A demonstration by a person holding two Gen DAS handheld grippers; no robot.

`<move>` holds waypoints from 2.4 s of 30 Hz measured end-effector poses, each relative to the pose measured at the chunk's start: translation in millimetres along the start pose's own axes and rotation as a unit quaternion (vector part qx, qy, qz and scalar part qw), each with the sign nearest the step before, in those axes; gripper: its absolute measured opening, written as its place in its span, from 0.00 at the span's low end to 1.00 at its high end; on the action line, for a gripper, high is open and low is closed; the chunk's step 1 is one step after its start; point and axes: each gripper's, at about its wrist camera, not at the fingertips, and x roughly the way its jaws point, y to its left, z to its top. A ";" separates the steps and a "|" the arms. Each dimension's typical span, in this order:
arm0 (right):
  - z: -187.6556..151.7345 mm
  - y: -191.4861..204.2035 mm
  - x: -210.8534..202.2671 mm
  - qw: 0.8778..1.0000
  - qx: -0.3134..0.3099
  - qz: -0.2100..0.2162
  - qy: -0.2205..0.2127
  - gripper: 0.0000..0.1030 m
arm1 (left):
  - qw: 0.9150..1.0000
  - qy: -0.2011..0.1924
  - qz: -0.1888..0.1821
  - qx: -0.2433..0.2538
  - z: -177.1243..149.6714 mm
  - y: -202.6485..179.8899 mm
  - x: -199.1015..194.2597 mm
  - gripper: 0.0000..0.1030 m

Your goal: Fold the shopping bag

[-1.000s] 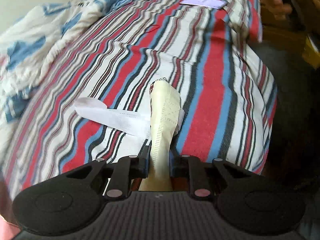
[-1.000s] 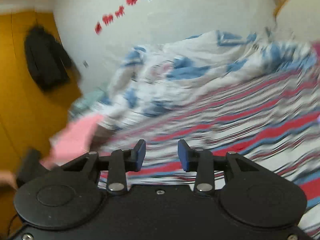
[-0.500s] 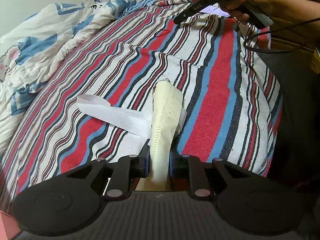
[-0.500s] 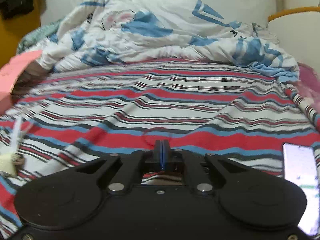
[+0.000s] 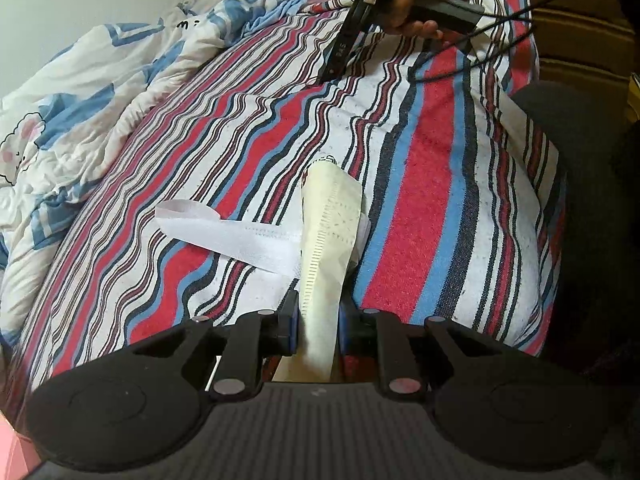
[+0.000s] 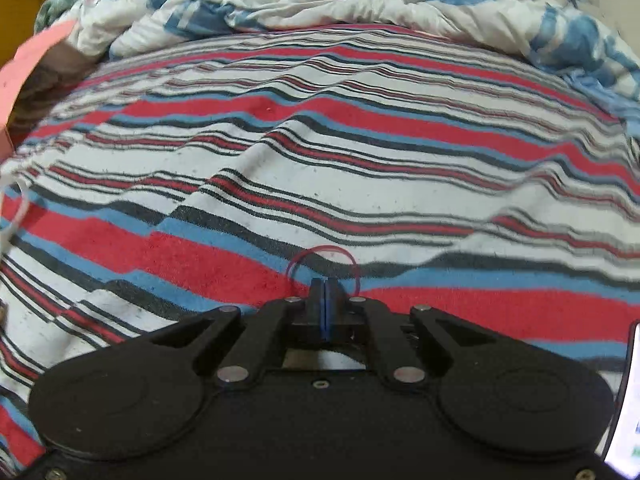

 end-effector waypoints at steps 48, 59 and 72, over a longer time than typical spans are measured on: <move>-89.7 -40.5 -13.1 0.925 0.288 0.162 -0.186 0.00 | 0.999 -0.015 0.034 0.008 -2.4 -7.9 -3.6 0.17; -99.3 -45.2 -20.4 0.905 0.293 0.202 -0.233 0.00 | 0.999 -0.016 0.040 0.011 -2.2 -10.0 -3.2 0.17; -103.2 -32.4 -60.3 0.888 0.241 0.194 -0.341 0.04 | 0.998 -0.036 0.052 -0.005 -5.8 -8.8 -6.3 0.17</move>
